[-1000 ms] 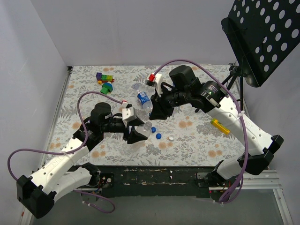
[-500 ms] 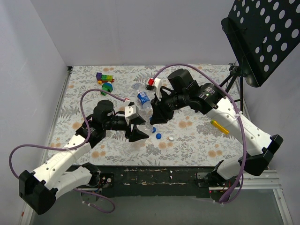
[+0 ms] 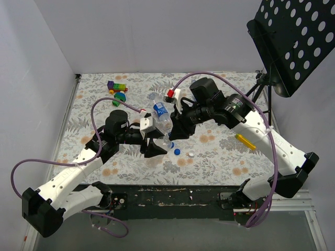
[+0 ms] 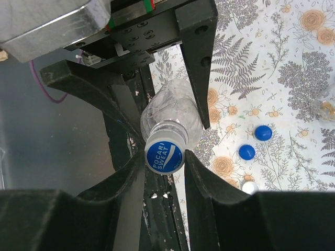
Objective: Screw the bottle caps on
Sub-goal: Screw the bottle cap onto the plastic bottle.
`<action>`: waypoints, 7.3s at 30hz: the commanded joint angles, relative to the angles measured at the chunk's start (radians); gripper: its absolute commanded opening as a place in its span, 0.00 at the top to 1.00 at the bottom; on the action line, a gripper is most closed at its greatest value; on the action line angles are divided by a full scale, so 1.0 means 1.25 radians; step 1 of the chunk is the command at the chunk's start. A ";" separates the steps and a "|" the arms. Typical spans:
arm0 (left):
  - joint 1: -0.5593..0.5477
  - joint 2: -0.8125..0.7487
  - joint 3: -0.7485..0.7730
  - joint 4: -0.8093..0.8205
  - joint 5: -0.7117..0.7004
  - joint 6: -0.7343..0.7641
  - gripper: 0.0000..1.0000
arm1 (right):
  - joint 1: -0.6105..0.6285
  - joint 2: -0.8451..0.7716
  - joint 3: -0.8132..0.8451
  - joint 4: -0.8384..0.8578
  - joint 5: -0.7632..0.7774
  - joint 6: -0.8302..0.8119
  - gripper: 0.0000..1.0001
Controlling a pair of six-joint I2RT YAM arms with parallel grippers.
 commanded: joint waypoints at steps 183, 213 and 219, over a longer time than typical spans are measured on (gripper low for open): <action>0.067 0.083 0.148 -0.245 0.306 0.202 1.00 | -0.018 -0.030 0.034 -0.011 -0.166 -0.372 0.99; -0.019 -0.062 0.009 0.112 -0.409 0.017 1.00 | -0.007 0.011 -0.011 0.215 0.227 0.212 0.99; -0.038 -0.083 -0.074 0.185 -0.548 0.022 1.00 | -0.006 -0.025 -0.064 0.292 0.259 0.313 0.99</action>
